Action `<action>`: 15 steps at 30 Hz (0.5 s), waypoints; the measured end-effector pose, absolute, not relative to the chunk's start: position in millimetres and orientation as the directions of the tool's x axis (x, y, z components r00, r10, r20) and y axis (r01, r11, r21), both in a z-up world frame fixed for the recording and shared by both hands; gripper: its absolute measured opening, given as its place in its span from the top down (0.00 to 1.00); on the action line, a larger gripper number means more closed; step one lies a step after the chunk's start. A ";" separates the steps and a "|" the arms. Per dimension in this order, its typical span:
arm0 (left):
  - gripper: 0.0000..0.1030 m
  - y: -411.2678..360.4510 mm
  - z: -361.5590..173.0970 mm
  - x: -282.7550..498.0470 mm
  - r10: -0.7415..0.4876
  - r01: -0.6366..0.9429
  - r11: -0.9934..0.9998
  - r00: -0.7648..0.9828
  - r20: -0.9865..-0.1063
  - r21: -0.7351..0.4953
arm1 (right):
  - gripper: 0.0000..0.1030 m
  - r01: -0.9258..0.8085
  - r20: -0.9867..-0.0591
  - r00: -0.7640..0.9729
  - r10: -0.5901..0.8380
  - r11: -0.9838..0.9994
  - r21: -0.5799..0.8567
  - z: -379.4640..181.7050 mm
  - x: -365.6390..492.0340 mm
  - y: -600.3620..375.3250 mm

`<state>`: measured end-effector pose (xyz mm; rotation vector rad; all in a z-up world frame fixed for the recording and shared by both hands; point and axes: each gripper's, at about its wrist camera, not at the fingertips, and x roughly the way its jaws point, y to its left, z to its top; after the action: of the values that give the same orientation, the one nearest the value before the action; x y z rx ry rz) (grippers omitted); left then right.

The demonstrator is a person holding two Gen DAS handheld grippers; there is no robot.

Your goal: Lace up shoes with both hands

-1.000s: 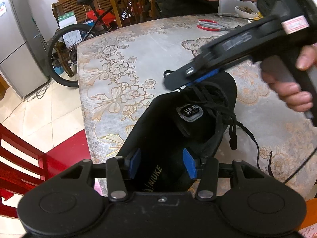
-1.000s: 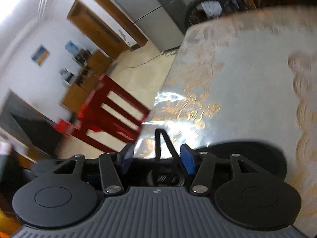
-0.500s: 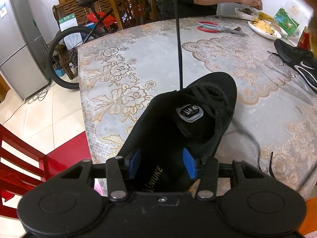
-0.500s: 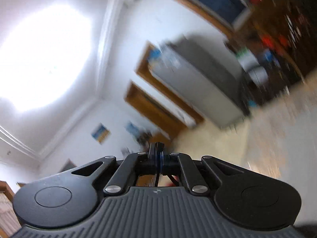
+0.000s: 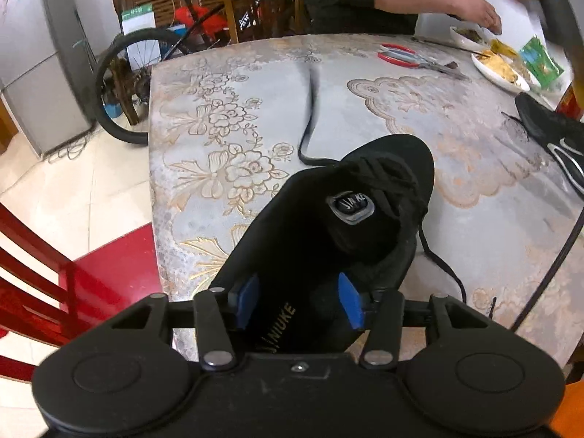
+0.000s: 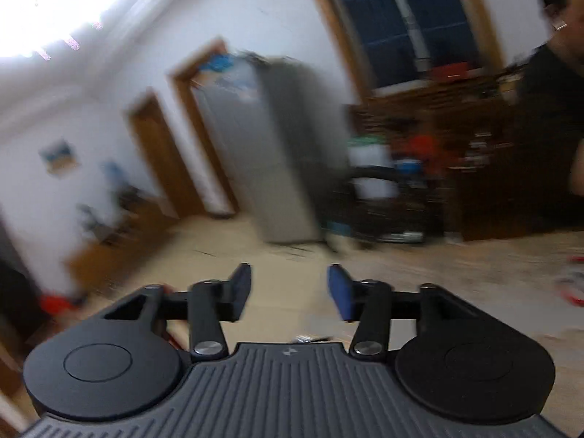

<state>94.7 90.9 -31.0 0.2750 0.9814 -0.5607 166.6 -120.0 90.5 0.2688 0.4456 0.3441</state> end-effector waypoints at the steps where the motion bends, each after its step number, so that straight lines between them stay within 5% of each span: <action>1: 0.55 90.9 -30.8 95.3 -0.325 0.567 0.823 0.426 -0.845 -0.031 | 0.48 -0.264 -0.387 0.843 0.374 0.914 0.309 78.7 158.5 -123.0; 7: 0.56 87.6 -28.1 100.9 -0.328 0.581 0.811 0.355 -0.876 -0.068 | 0.51 -0.181 -0.504 0.701 0.504 0.810 0.558 -2.9 91.4 -161.4; 12: 0.60 60.5 -22.8 80.8 -0.286 0.624 0.781 0.313 -0.905 -0.030 | 0.53 -0.061 -0.467 0.604 0.646 0.622 0.781 -57.4 29.4 -188.9; 15: 0.62 44.5 -20.6 67.6 -0.244 0.644 0.765 0.306 -0.920 0.011 | 0.65 0.009 -0.474 0.608 0.637 0.591 0.806 -70.2 10.0 -188.2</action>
<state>67.6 44.5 -20.6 0.4170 1.1150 -0.6100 10.0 -188.2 -70.2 0.8737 0.8516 0.4217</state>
